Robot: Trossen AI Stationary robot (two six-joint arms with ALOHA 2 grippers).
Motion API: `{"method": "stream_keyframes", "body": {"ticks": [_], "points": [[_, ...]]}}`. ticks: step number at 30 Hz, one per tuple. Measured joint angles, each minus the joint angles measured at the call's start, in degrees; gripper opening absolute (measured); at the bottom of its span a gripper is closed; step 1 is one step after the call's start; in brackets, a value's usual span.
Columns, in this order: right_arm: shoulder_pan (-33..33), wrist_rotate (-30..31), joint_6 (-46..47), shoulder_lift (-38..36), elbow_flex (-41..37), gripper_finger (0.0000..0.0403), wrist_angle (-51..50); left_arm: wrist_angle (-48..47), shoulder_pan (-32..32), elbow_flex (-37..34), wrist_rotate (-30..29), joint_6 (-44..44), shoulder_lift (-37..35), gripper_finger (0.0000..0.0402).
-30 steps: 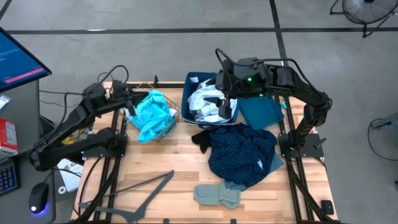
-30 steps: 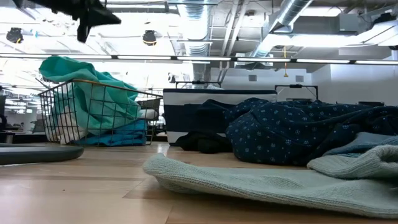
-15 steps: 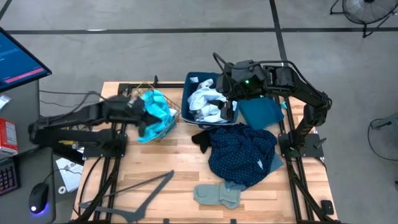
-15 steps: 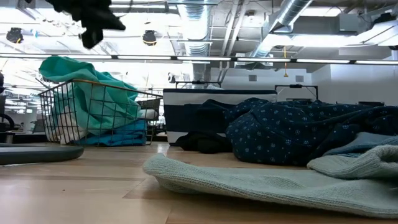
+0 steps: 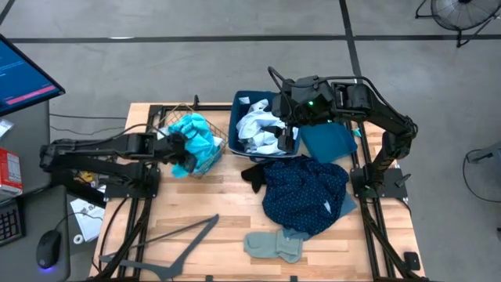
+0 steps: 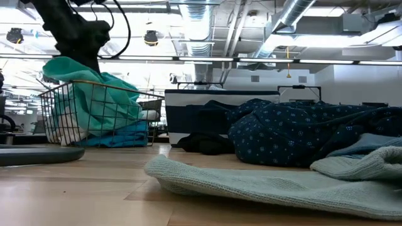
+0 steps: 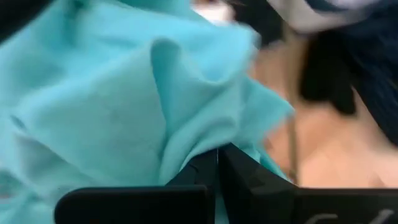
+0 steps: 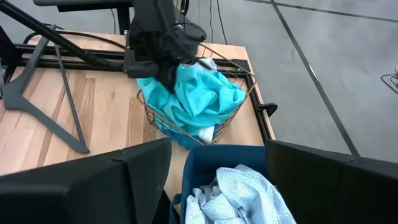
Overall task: Pick & Place Cloths
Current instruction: Put the blue shorts into the gold wire basket
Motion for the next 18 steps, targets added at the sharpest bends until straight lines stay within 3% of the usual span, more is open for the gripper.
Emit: {"method": "stream_keyframes", "body": {"ticks": [9, 18], "points": [[0.0, 0.0, 0.2, 0.0, 0.0, 0.0254, 0.0, 1.6, 16.0, -2.0, -0.6, 7.8, 5.5, 0.0000], [-0.4, 0.0, 0.6, 0.0, 0.0, 0.0254, 0.1, 13.4, 23.7, -5.3, 1.9, 13.4, 15.8, 0.0000]]}}
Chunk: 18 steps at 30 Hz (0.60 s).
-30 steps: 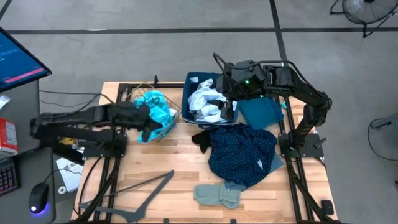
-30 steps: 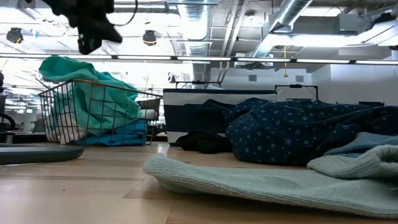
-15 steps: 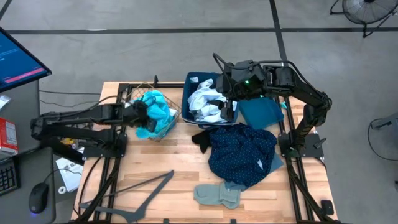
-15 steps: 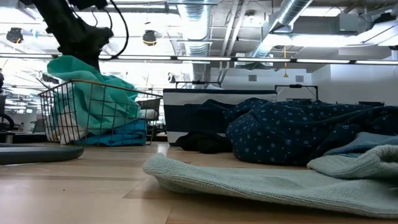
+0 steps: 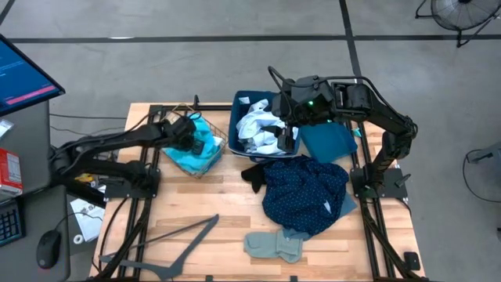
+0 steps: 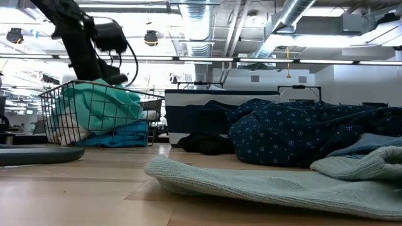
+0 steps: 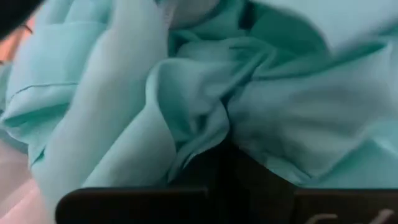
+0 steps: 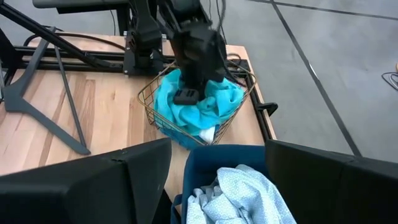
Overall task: Pick & Place Cloths
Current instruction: Put the blue shorts into the gold wire basket
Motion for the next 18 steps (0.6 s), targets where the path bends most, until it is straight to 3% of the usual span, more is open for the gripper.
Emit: {"method": "stream_keyframes", "body": {"ticks": [10, 14, 18], "points": [[-0.5, 0.0, 0.0, 0.0, 0.0, 0.0254, 0.9, 2.2, 4.2, -0.2, 4.5, 1.0, 11.9, 0.0000], [-0.5, 0.0, 0.0, 0.0, 0.0, 0.0254, 0.9, 2.0, 4.2, -0.1, 4.6, 1.0, 10.8, 0.0000], [-0.5, 0.0, -0.3, 0.0, 0.0, 0.0254, 0.9, 0.9, 4.2, 1.0, 5.0, 1.0, 5.2, 0.0000]]}}
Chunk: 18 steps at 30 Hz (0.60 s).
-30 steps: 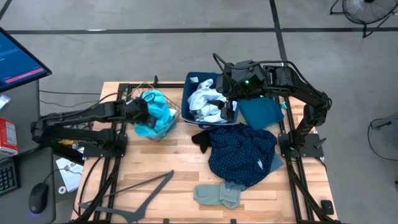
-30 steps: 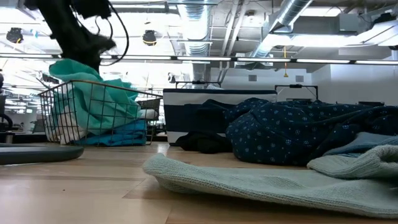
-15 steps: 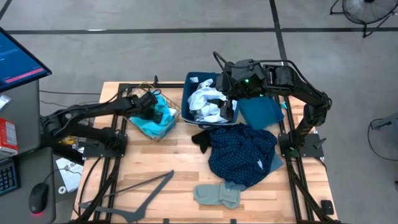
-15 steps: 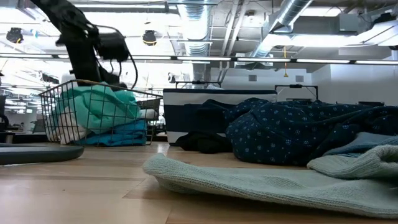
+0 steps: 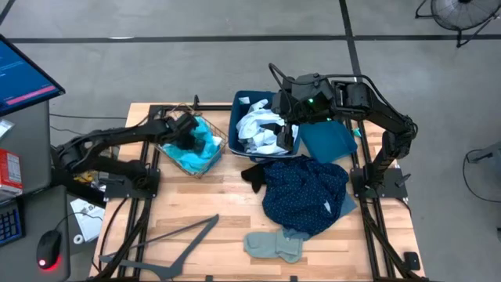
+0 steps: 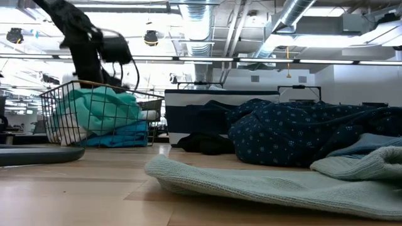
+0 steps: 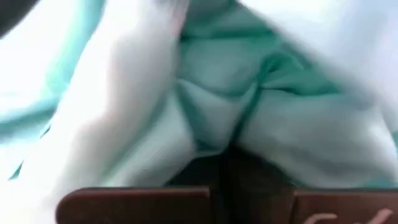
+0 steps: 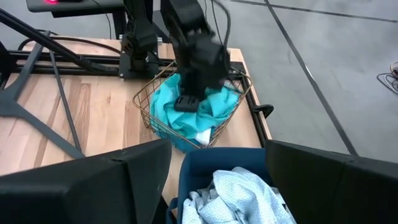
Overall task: Pick & Place Cloths
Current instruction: Put the blue shorts into the gold wire basket, then put the blue polo shirt into the blue laundry bin
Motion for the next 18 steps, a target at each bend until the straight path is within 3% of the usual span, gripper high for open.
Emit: {"method": "stream_keyframes", "body": {"ticks": [9, 12, 18], "points": [[0.0, 0.0, -1.7, 0.0, 0.0, 0.0254, -0.1, -2.2, 0.0, 3.4, -0.5, -1.4, -16.7, 0.0000], [0.0, 0.0, -1.3, 0.0, 0.0, 0.0254, -0.7, -2.3, -0.5, 4.4, 1.8, -1.6, -21.6, 0.0000], [0.5, 0.0, 4.7, 0.0, 0.0, 0.0254, -9.5, -1.9, -4.2, 8.4, 0.7, -1.4, -29.4, 0.0000]]}}
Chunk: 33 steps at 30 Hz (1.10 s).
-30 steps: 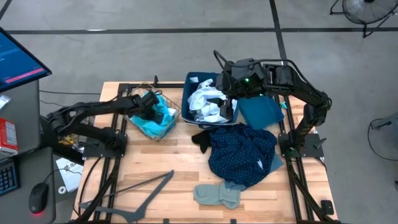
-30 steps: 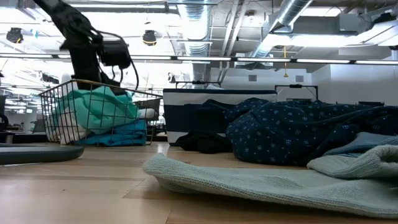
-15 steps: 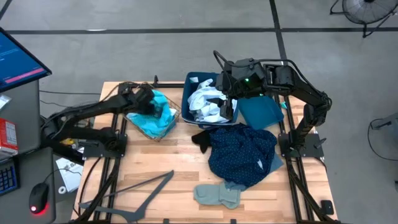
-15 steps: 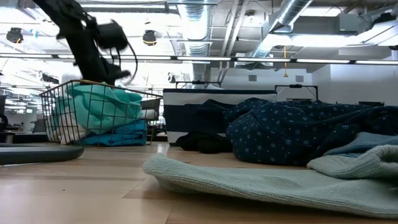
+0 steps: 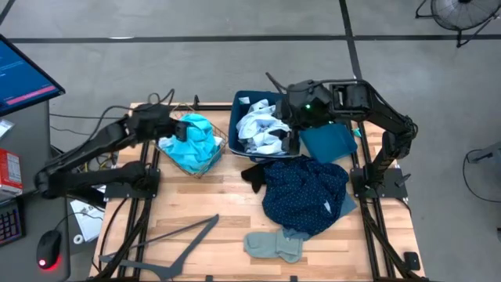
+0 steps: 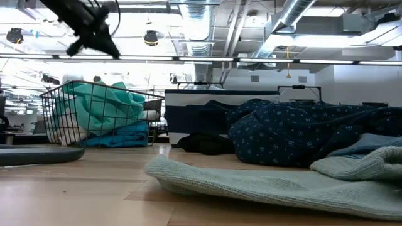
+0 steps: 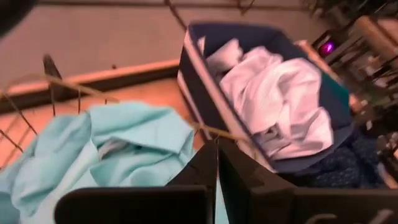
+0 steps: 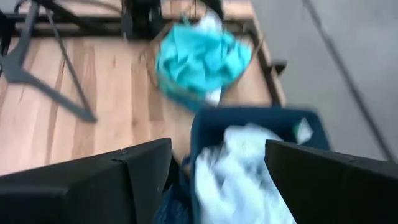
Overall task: Pick & Place Cloths
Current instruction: Put the blue polo shirt into the blue laundry bin
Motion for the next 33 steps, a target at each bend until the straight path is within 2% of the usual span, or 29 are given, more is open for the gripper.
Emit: {"method": "stream_keyframes", "body": {"ticks": [4, 7, 9, 14, 19, 26, 29, 33], "points": [[0.7, 0.0, 8.0, 0.0, 0.0, 0.0254, -5.7, -0.2, -0.3, 0.9, -1.6, 0.7, -2.9, 0.0000], [2.2, 0.1, 17.0, 0.0, 0.0, 0.0254, -10.5, 1.8, -0.8, 2.2, 1.2, 0.7, -4.1, 0.0000], [3.9, 0.9, 23.6, 0.0, -0.1, 0.0254, -13.2, 7.0, -2.1, 2.4, 4.6, 2.8, -4.7, 0.0000], [10.2, 4.3, 36.7, -0.3, -3.8, 0.0254, -12.7, 25.9, -6.3, 2.5, 11.6, 7.3, -4.8, 0.0001], [16.3, 7.5, 48.7, 0.5, -12.7, 0.0254, -12.3, 39.1, -10.4, 2.5, 15.9, 10.9, -4.8, 0.0015], [21.4, 5.7, 67.4, 0.8, -30.4, 0.0255, -11.4, 43.2, -16.9, 2.5, 25.6, 11.0, -4.4, 0.0089], [22.7, 2.4, 73.6, 0.8, -37.9, 0.0256, -10.2, 43.2, -20.8, 2.5, 26.8, 11.8, -3.7, 0.0135], [23.1, -0.5, 78.0, 0.7, -48.2, 0.0256, -3.9, 43.2, -25.1, 2.5, 27.0, 12.0, -3.2, 0.0193]]}}
